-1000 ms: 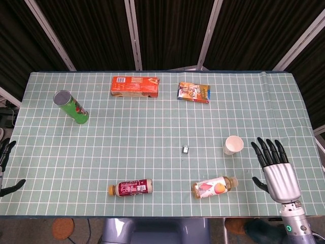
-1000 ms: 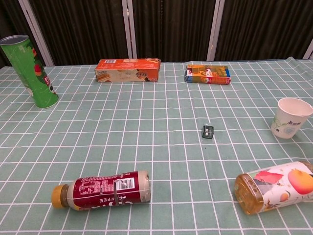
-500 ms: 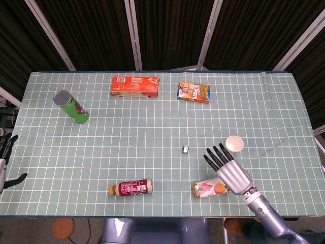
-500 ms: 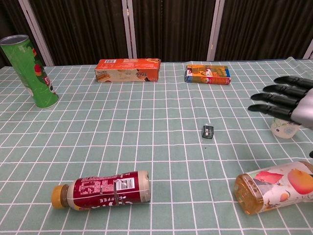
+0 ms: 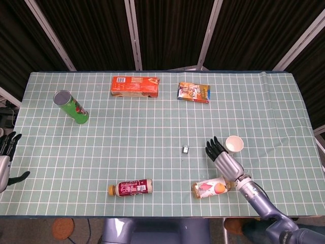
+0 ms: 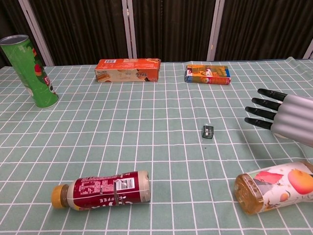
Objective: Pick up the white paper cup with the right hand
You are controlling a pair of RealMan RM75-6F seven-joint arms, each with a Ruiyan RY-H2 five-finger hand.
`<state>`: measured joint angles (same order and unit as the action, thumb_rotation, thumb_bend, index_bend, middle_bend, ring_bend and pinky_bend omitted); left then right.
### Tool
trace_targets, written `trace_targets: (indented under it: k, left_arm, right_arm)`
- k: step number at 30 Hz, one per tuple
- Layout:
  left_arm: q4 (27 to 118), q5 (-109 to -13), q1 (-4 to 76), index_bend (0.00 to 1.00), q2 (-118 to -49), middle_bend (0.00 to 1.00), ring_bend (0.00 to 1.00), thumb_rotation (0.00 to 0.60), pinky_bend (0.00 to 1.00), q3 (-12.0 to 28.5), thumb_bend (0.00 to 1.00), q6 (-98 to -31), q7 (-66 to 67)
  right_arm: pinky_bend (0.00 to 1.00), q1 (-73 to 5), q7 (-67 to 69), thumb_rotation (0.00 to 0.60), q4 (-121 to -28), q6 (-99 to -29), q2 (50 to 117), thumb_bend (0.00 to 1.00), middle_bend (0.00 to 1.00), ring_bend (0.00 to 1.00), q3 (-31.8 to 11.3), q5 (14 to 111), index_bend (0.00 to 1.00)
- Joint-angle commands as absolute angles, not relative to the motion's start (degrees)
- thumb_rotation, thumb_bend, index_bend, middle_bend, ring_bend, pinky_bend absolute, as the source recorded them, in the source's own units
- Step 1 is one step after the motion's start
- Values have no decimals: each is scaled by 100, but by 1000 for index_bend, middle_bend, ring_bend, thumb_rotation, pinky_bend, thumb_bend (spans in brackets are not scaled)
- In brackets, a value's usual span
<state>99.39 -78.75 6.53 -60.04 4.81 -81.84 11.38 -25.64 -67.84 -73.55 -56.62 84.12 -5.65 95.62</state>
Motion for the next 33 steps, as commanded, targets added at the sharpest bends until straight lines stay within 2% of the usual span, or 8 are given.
trace_targets:
  k: [1, 10, 14, 15, 18, 21, 28, 33]
  left_arm:
    - [9945, -7872, 662, 0, -6012, 0, 0, 600, 0, 473, 0, -8173, 1155]
    - [9919, -7840, 685, 0, -6044, 0, 0, 600, 0, 475, 0, -8165, 1193]
    - [9913, -7821, 699, 0, -6049, 0, 0, 600, 0, 470, 0, -8141, 1191]
    - [9910, -7817, 702, 0, -6049, 0, 0, 600, 0, 469, 0, -8135, 1191]
    - [9906, -7808, 710, 0, -6050, 0, 0, 600, 0, 464, 0, -8118, 1184]
    - [9910, -7801, 715, 0, -6043, 0, 0, 600, 0, 462, 0, -8110, 1174]
    - [9926, -7806, 722, 0, -6020, 0, 0, 600, 0, 445, 0, -8090, 1139]
    - [9950, -7802, 728, 0, -5992, 0, 0, 600, 0, 436, 0, -8071, 1101]
  right_arm:
    - [0, -2597, -7205, 600, -6996, -5616, 8574, 0, 0, 0, -647, 9285, 0]
    - [0, -2667, -7356, 600, -6371, -5663, 8760, 0, 0, 0, -530, 9150, 0]
    - [6, -2758, -6990, 600, -6142, -5746, 8805, 16, 46, 0, -399, 9291, 63]
    - [20, -2781, -6875, 600, -6102, -5768, 8812, 36, 74, 0, -367, 9331, 84]
    - [149, -2856, -6521, 600, -5954, -5887, 8829, 159, 215, 28, -260, 9516, 172]
    - [263, -2938, -6091, 600, -5736, -6111, 8857, 240, 317, 128, -133, 9776, 238]
    - [326, -3035, -5193, 600, -5507, -6531, 8887, 245, 354, 166, -63, 9991, 280]
    - [342, -3037, -3661, 600, -6127, -6644, 8828, 240, 356, 169, -416, 9462, 287]
